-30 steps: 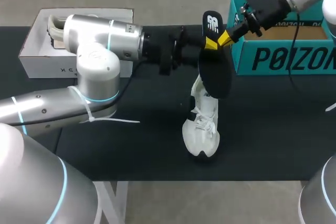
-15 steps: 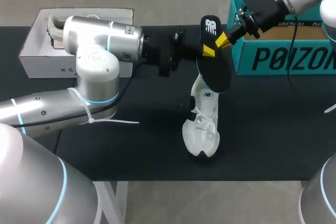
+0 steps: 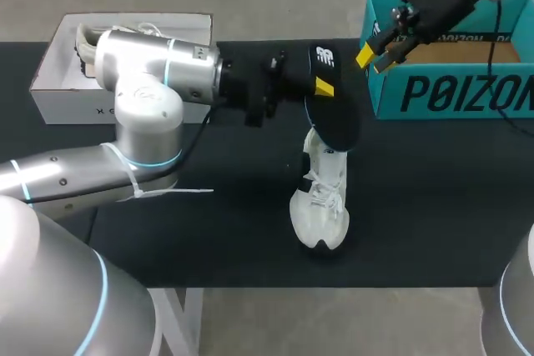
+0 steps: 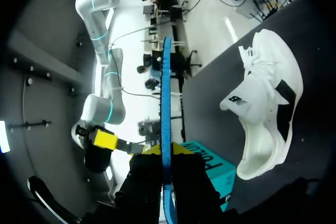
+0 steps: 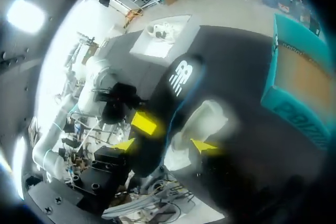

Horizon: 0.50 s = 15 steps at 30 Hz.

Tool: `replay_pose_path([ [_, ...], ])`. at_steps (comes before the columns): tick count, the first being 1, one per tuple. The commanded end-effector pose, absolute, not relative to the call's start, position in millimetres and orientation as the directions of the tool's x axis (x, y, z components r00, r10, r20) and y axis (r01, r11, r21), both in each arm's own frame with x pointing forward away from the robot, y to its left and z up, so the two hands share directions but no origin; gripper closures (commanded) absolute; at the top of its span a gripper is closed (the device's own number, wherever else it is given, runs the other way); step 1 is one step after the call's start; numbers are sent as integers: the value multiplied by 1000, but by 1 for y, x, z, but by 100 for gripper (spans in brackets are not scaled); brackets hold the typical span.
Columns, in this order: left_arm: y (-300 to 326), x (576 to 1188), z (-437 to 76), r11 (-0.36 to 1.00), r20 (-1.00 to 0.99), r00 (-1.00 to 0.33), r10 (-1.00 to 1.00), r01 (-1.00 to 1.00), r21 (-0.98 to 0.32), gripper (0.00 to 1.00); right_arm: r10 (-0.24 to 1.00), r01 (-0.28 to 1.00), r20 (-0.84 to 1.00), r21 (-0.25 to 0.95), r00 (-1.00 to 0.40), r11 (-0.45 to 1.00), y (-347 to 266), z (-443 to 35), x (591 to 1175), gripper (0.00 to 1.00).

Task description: Take the shoe out of the shoebox, open the shoe tongue, remove and reinsert the insole, then place the shoe into the shoebox

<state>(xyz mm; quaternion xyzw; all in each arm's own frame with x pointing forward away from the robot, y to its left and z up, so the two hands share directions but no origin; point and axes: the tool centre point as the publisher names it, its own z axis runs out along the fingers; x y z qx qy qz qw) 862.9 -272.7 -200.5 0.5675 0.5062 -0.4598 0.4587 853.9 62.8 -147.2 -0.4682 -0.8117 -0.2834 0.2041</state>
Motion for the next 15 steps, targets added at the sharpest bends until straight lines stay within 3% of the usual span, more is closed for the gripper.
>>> replay_pose_path([
  [1, -270, 871, -206, -95, -986, 52, 156, 995, 38, 100, 740, 851, 421, 288, -525, 440, 40, -110, 823, 0],
  [15, -275, 871, -218, -151, -984, 14, 179, 988, -13, 100, 776, 764, 127, 333, -617, 553, 28, -49, 787, 0],
])
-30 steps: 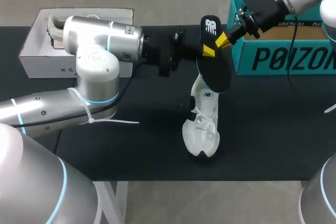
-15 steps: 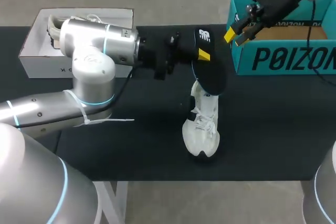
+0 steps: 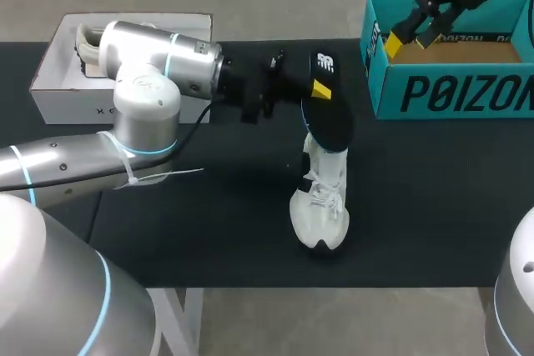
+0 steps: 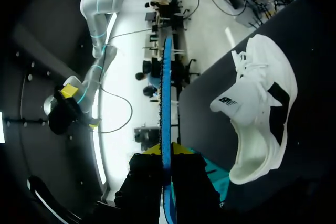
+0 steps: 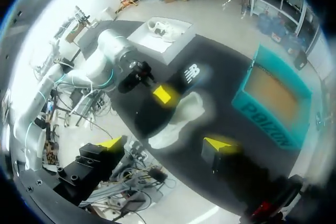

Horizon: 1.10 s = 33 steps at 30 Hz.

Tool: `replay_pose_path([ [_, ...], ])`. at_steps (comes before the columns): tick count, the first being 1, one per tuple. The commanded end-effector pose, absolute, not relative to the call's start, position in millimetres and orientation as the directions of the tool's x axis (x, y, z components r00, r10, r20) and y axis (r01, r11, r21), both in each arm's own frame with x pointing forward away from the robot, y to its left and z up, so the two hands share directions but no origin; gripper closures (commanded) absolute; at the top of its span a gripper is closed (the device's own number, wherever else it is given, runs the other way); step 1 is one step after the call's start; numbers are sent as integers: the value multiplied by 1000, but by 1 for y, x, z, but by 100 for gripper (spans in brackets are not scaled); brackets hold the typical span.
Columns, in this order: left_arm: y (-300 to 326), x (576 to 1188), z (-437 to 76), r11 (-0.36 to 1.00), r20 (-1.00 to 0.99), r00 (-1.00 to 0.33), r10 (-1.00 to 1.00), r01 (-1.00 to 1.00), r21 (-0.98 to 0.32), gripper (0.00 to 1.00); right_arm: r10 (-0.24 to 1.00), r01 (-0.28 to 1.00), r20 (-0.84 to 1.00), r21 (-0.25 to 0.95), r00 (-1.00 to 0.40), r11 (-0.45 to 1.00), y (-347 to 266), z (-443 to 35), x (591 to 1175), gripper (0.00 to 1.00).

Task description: Take the shoe out of the shoebox, open the shoe tongue, remove and reinsert the insole, then place the shoe into the shoebox

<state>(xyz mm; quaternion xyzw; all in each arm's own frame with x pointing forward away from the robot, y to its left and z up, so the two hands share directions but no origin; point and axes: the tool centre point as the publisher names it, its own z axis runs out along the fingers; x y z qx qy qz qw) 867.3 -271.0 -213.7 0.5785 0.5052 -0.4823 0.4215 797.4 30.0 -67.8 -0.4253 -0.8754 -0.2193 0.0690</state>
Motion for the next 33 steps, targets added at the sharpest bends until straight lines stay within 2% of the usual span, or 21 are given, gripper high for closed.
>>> replay_pose_path([
  [1, -276, 871, -219, -153, -983, 3, 181, 988, -26, 100, 774, 757, 113, 335, -623, 561, 29, -46, 786, 0],
  [7, -276, 869, -224, -151, -986, -27, 167, 987, -52, 100, 765, 730, 44, 339, -643, 594, 38, -33, 784, 0],
  [11, -274, 871, -227, -120, -974, -76, 215, 987, -104, 100, 793, 748, -15, 322, -609, 581, 39, -28, 782, 0],
  [33, -274, 870, -228, -93, -965, -64, 254, 992, -90, 100, 793, 748, -15, 322, -609, 581, 39, -28, 782, 0],
])
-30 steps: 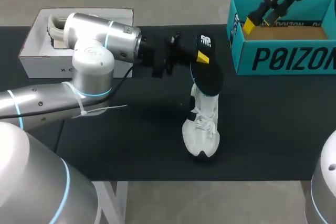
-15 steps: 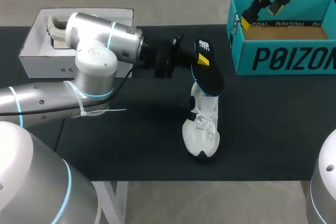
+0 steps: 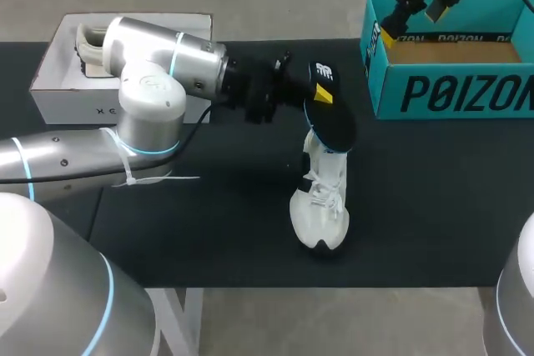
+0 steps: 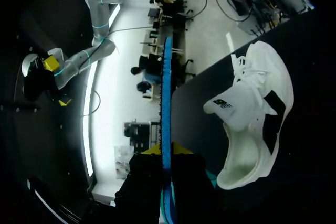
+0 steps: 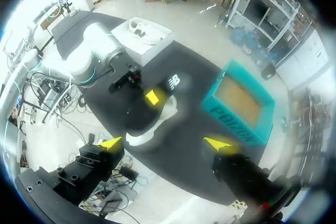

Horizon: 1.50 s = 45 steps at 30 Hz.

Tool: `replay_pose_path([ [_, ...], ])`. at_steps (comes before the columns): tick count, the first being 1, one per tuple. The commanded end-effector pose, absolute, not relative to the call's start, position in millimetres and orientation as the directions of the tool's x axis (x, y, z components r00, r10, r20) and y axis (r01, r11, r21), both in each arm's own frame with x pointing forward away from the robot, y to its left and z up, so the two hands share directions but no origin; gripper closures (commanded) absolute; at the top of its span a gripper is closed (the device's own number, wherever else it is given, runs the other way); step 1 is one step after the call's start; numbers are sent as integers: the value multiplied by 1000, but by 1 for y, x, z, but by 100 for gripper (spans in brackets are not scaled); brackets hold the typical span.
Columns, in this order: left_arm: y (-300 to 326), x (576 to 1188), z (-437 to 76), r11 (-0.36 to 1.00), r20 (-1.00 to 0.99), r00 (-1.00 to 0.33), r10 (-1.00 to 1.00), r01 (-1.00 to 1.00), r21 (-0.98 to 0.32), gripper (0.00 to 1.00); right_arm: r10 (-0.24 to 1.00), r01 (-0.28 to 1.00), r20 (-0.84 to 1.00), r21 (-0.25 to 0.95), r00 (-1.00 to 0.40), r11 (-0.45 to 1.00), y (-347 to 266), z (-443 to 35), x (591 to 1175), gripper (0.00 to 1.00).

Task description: Take the shoe out of the shoebox, open the shoe tongue, remove and reinsert the insole, then place the shoe into the shoebox

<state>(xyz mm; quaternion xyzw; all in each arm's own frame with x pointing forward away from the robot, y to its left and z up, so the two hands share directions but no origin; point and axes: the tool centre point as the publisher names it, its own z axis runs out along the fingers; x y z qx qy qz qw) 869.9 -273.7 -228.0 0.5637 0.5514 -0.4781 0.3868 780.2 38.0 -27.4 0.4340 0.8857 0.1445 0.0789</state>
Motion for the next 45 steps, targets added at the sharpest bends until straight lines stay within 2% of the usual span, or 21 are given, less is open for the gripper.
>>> replay_pose_path([
  [1, -274, 870, -228, -93, -965, -64, 254, 992, -90, 100, 793, 748, -15, 322, -609, 581, 39, -28, 782, 0],
  [3, -274, 870, -228, -93, -965, -64, 254, 992, -90, 100, 793, 748, -15, 322, -609, 581, 39, -28, 782, 0],
  [4, -275, 875, -222, -52, -956, -210, 203, 973, -224, 100, 793, 748, -15, 322, -609, 581, 39, -28, 782, 0],
  [7, -272, 878, -208, -73, -870, -488, 70, 868, -492, 100, 793, 748, -15, 322, -609, 581, 39, -28, 782, 0],
  [9, -269, 880, -201, -87, -792, -611, 0, 789, -608, 100, 793, 748, -15, 322, -609, 581, 39, -28, 782, 0],
  [10, -267, 879, -196, -79, -708, -706, -33, 708, -702, 100, 793, 748, -15, 322, -609, 581, 39, -28, 782, 0],
  [13, -265, 879, -191, -136, -451, -890, -68, 456, -880, 100, 793, 748, -15, 322, -609, 581, 39, -28, 782, 0],
  [15, -263, 878, -191, -210, -325, -943, -68, 332, -920, 100, 793, 748, -15, 322, -609, 581, 39, -28, 782, 0],
  [17, -262, 877, -196, -202, -124, -991, -54, 132, -970, 100, 793, 748, -15, 322, -609, 581, 39, -28, 782, 0],
  [20, -262, 872, -207, -253, 158, -987, -19, -148, -956, 100, 793, 748, -15, 322, -609, 581, 39, -28, 782, 0],
  [22, -262, 871, -209, -333, 335, -942, 21, -322, -886, 100, 793, 748, -15, 322, -609, 581, 39, -28, 782, 0],
  [23, -262, 870, -209, -376, 475, -876, 83, -469, -799, 100, 793, 748, -15, 322, -609, 581, 39, -28, 782, 0],
  [25, -261, 872, -208, -457, 578, -804, 143, -571, -682, 100, 793, 748, -15, 322, -609, 581, 39, -28, 782, 0],
  [28, -261, 870, -200, -532, 587, -779, 218, -599, -598, 100, 793, 748, -15, 322, -609, 581, 39, -28, 782, 0],
  [45, -261, 870, -200, -532, 587, -779, 218, -599, -598, 100, 793, 748, -15, 322, -609, 581, 39, -28, 782, 0],
])
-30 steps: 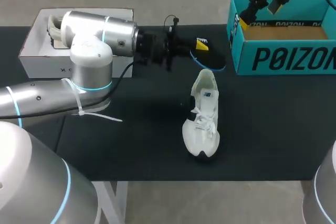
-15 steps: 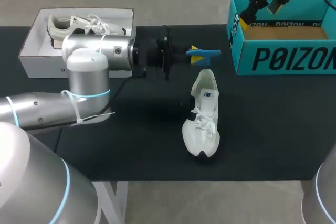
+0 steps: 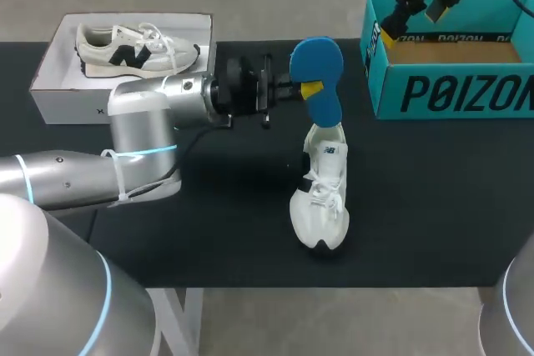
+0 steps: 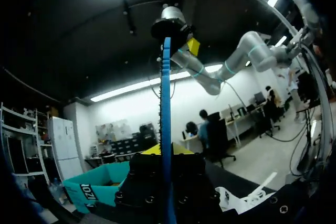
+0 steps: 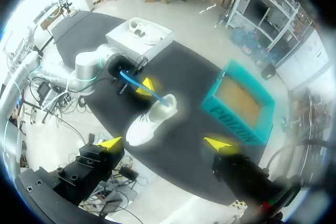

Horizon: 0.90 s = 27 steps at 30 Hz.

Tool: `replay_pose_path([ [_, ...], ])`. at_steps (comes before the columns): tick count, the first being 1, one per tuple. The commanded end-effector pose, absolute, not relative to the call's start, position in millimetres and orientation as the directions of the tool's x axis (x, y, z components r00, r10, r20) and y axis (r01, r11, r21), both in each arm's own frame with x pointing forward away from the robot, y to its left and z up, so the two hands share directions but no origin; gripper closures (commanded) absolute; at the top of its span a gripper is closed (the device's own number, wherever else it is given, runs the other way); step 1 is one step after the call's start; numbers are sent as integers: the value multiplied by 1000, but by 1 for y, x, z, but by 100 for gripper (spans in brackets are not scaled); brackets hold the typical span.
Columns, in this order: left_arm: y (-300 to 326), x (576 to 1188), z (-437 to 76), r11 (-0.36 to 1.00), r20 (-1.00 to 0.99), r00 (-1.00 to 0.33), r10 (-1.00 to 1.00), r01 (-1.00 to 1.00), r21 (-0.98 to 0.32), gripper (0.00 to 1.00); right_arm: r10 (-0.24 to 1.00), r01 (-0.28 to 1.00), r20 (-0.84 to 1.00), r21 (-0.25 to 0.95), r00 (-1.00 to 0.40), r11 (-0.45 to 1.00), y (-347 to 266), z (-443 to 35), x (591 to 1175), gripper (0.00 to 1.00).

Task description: Take the shoe out of the shoebox, open the shoe tongue, remove and reinsert the insole, then place the shoe into the shoebox

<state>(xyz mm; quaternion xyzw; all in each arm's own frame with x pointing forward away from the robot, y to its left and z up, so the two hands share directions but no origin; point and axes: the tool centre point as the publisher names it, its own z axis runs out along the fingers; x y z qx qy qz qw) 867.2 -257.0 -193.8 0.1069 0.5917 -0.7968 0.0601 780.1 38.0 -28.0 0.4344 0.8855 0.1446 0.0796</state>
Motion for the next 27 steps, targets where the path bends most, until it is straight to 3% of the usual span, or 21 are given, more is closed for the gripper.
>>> replay_pose_path([
  [1, -261, 870, -200, -532, 587, -779, 218, -599, -598, 100, 793, 748, -15, 322, -609, 581, 39, -28, 782, 0],
  [4, -261, 870, -200, -532, 587, -779, 218, -599, -598, 100, 793, 748, -15, 322, -609, 581, 39, -28, 782, 0],
  [10, -255, 883, -195, -543, 765, -616, 185, -713, -443, 100, 793, 748, -15, 322, -609, 581, 39, -28, 782, 0],
  [19, -253, 901, -194, -477, 978, -159, 131, -875, -79, 100, 793, 748, -15, 322, -609, 581, 39, -28, 782, 0],
  [27, -260, 906, -207, -372, 990, -19, -137, -926, -69, 100, 793, 748, -15, 322, -609, 581, 39, -28, 782, 0],
])
